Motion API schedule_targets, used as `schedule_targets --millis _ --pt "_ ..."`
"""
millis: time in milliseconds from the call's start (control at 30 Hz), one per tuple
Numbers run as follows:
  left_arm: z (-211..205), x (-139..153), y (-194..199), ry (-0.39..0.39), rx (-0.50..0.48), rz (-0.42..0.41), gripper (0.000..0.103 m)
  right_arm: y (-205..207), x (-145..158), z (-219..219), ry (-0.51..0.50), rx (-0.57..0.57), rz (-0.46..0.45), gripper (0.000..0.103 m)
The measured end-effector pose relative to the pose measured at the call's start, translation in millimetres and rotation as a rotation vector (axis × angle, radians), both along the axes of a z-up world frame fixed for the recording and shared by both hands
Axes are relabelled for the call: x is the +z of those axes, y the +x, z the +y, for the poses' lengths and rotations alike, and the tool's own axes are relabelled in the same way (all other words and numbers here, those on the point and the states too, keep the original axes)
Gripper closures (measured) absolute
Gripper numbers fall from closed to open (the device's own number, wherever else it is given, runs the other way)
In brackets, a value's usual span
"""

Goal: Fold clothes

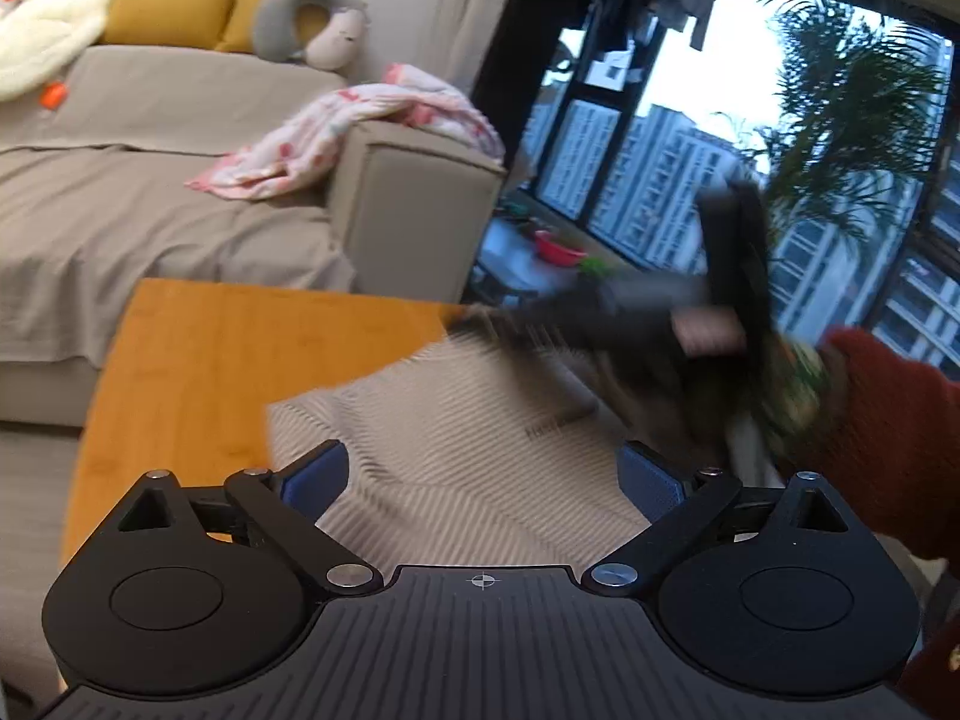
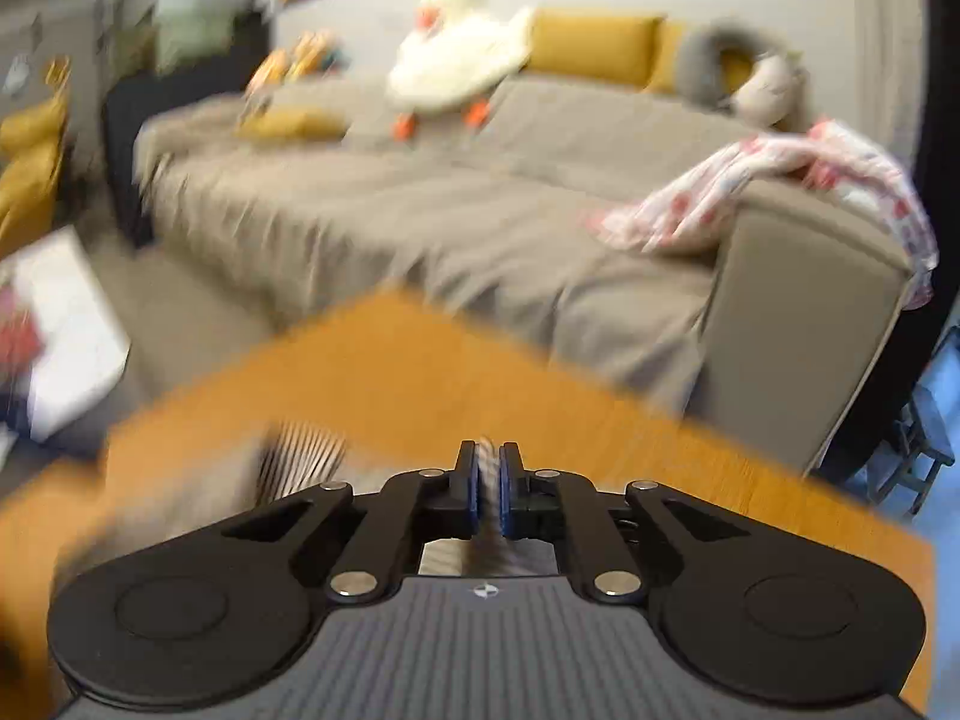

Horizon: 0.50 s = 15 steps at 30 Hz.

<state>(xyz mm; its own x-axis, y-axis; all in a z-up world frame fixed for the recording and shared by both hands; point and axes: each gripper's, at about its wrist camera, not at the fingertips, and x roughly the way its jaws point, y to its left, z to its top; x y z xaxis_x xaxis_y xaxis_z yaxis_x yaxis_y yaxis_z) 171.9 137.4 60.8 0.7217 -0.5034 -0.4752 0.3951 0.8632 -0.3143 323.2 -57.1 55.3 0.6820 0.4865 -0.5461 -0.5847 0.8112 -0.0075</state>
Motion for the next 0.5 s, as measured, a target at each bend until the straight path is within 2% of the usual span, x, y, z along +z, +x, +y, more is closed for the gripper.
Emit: schedule_targets --millis 133,233,267,333,367,400,433,500 --pt "-16.0 -1.6 8.1 0.014 -0.014 0.010 0.002 39.6 -22.1 1.1 -0.022 -0.091 0.083 0.103" --pt "-24.4 -2.7 8.7 0.010 -0.041 0.012 0.001 35.7 -24.4 -19.8 -0.028 -0.120 0.075 0.100" --pt "-26.7 -3.4 8.5 0.005 -0.053 0.013 0.001 25.8 -20.0 -32.1 -0.013 -0.113 0.058 0.096" --pt "-32.9 -7.3 10.2 -0.016 -0.081 0.027 0.000 -1.4 -11.3 -60.7 -0.009 -0.107 0.004 0.065" --pt "-37.2 -10.6 10.5 -0.029 -0.097 0.038 0.000 -11.9 -9.4 -74.1 -0.011 -0.115 -0.022 0.035" --pt "-42.6 -14.9 11.6 -0.043 -0.117 0.049 0.000 -24.9 -10.7 -88.6 -0.006 -0.121 -0.030 0.020" --pt "-48.4 -19.8 13.2 -0.056 -0.139 0.061 0.000 -39.2 -12.8 -103.7 0.002 -0.126 -0.031 0.020" --pt "-61.4 -31.5 17.6 -0.070 -0.175 0.086 0.000 -64.7 -22.2 -127.8 0.032 -0.149 0.032 0.020"
